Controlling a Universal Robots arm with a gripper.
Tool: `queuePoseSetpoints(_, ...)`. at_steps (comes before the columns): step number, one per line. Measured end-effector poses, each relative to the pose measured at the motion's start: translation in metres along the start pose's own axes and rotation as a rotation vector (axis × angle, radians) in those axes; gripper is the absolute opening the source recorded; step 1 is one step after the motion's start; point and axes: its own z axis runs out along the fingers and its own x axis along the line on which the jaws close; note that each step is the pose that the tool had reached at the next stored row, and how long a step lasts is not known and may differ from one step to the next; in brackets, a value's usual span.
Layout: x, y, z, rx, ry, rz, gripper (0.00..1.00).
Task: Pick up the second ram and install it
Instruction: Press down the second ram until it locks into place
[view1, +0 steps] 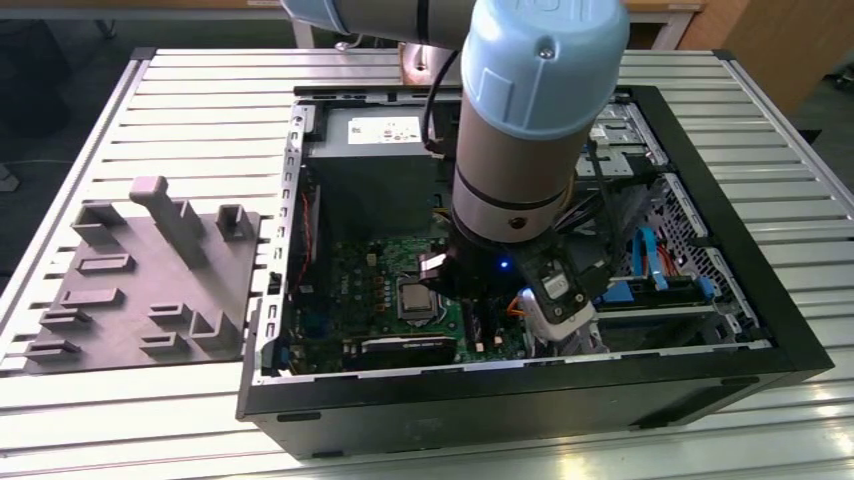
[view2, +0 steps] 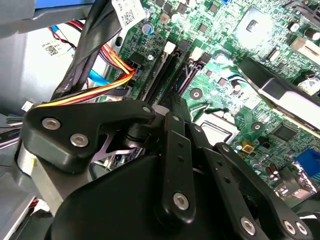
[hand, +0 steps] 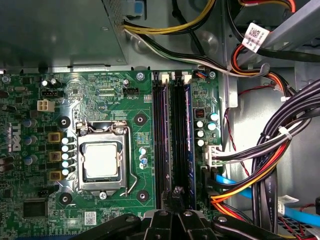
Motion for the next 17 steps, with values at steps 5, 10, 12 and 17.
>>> queuePoseSetpoints(5, 0.0001, -0.0003, 0.0026, 0.0010, 0.0002, 0.000, 0.11)
queuePoseSetpoints(10, 0.0001, -0.0003, 0.0035, 0.0004, 0.0000, 0.000, 0.11)
queuePoseSetpoints(12, 0.0002, -0.0003, 0.0046, 0.0005, 0.0000, 0.000, 0.11)
queuePoseSetpoints(17, 0.0002, -0.0003, 0.0054, 0.0004, 0.0000, 0.000, 0.11)
